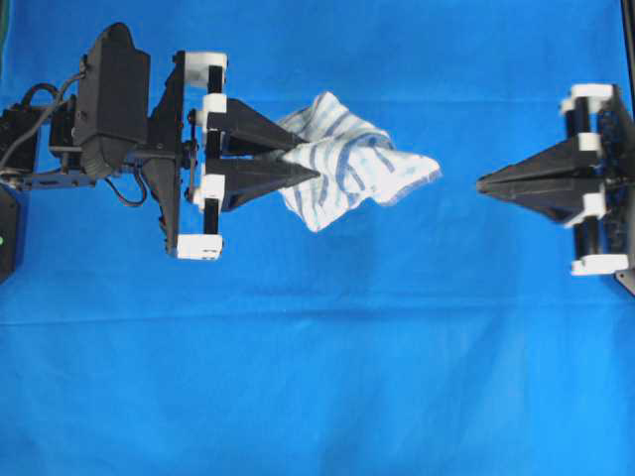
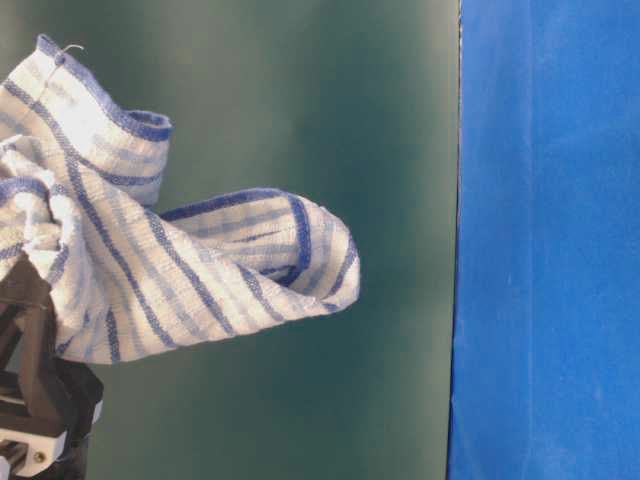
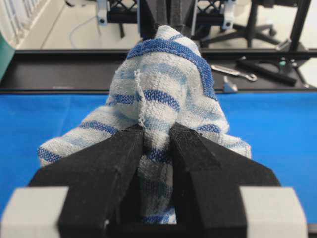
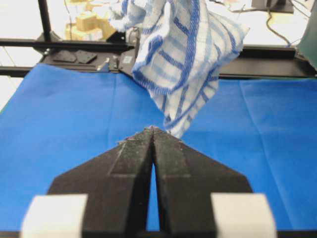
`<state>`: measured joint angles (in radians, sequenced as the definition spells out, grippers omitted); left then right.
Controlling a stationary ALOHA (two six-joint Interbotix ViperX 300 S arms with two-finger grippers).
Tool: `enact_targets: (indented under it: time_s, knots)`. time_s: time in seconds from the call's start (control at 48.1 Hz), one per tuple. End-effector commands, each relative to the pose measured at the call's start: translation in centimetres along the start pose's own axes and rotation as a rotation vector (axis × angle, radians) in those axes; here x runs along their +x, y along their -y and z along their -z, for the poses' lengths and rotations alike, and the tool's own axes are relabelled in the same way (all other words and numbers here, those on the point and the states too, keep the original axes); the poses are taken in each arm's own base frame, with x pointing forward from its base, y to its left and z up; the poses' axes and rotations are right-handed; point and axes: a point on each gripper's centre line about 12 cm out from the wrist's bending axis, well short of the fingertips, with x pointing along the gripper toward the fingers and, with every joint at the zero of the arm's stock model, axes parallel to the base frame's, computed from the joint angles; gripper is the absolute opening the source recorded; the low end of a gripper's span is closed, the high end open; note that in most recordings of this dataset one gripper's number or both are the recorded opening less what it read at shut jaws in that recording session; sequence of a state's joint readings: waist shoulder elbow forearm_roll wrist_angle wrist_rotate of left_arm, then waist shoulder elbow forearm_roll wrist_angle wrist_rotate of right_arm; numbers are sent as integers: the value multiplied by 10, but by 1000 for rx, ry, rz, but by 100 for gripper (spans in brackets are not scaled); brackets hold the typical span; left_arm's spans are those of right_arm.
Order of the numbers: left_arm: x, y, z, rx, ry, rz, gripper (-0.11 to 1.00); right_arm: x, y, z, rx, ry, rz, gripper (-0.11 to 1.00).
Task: Hand over the towel.
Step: 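Lift the towel with the left gripper toward the table center, then move the right gripper to the held towel and grasp it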
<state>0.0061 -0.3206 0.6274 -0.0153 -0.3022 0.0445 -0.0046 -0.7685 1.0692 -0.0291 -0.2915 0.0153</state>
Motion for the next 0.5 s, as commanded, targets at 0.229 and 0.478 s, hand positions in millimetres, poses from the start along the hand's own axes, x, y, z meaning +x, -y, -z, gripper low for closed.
enact_targets:
  time_s: [0.229,0.478]
  knots:
    - [0,-2,-12,35,43,-6,10,87,1,-3,36,0,0,73]
    - [0,-2,-14,41,58,-7,10,146,2,2,50,-26,0,72]
